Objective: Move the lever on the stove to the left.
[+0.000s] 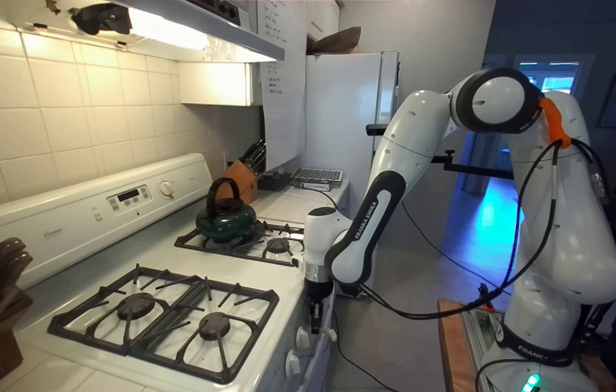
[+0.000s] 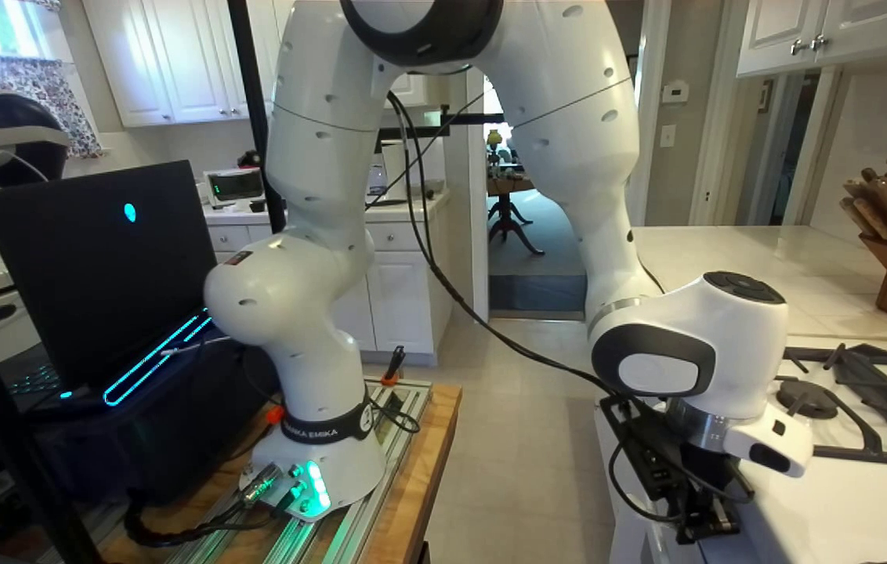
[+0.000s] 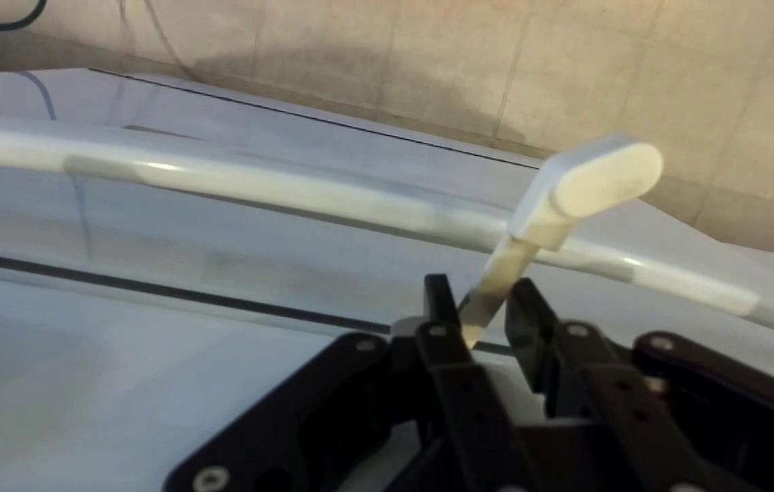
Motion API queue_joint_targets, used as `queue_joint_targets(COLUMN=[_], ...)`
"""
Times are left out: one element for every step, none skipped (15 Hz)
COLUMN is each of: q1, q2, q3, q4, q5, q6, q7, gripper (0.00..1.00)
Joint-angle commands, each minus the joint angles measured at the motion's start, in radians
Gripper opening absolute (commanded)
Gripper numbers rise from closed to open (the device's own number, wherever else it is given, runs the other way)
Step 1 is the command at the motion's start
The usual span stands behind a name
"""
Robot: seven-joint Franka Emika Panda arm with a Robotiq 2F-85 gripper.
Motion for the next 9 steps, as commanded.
queue_joint_targets(q1=[0.044,0.042,0.043,0.043,0.042,0.048,0.049,0.051,0.055], q2=[0.004,0.005,0.007,0.008,0.008,0.006,0.004,0.002,0.002], q3=[0.044,0.047,0.046,0.048,0.050,0.045,0.046,0.045,0.042], q4=[0.043,0.050,0.056,0.058,0.059,0.055,0.049,0.044,0.040], q5=[0.015,0.018,0.017,0.018,0.020,0.016,0.019,0.020,0.016], q6=[-0.085,-0.113,-0.134,-0.148,-0.155,-0.151,-0.138,-0.132,-0.118], q7=[0.036,0.037,0.040,0.038,0.037,0.047,0.052,0.058,0.066], gripper=[0.06,0.06,0.06,0.06,0.06,0.06,0.06,0.06,0.06])
